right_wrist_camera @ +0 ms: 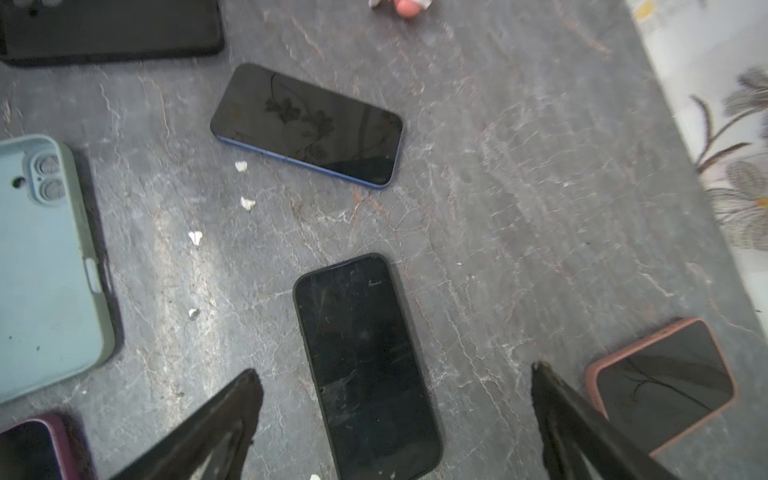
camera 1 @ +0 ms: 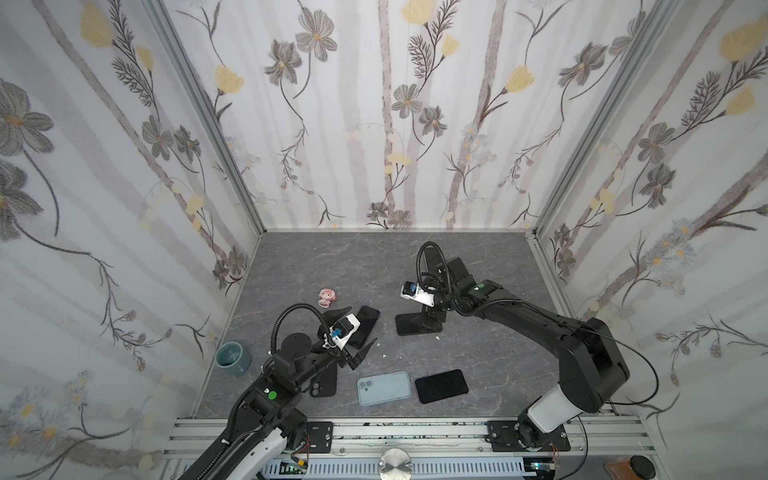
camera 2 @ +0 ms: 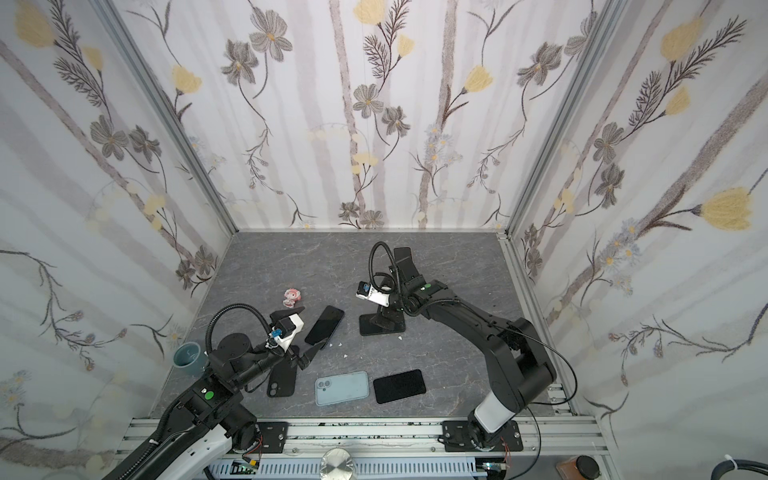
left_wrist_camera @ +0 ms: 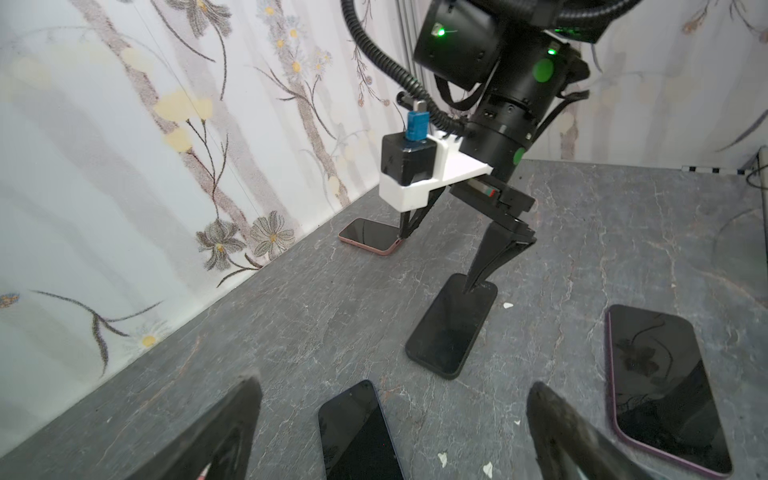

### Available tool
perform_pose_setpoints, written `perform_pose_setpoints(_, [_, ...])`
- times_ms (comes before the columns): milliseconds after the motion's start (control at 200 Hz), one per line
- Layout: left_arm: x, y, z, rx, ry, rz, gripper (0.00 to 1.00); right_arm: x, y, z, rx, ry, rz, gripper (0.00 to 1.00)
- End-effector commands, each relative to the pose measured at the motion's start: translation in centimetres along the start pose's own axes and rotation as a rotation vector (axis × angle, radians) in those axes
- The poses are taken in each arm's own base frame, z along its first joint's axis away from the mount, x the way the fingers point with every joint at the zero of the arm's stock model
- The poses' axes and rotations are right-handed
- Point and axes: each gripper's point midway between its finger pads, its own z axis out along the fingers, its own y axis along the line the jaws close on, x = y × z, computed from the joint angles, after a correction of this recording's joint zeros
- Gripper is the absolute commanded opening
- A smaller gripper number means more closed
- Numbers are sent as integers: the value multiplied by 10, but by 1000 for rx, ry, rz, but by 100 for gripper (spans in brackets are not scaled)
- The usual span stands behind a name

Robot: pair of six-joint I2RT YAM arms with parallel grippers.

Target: Put the phone into the phone case

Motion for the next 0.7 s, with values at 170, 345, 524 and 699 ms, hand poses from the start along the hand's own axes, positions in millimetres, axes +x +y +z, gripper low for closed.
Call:
perform_pose_setpoints(170, [33,-5,8,12,93,49,100,46,19,37,-162,204,16,100])
perform_pose_setpoints(345, [33,-2,11,-2,92,51,100,70,21,55,-191,327,60,100])
perform_pose_setpoints(524, [34,5,9,-50,85,50,100,82,22,64,-201,379,85,100])
perform_pose_setpoints(699, [32,6,8,-59,74,47,100,87,22,69,-189,410,91,94])
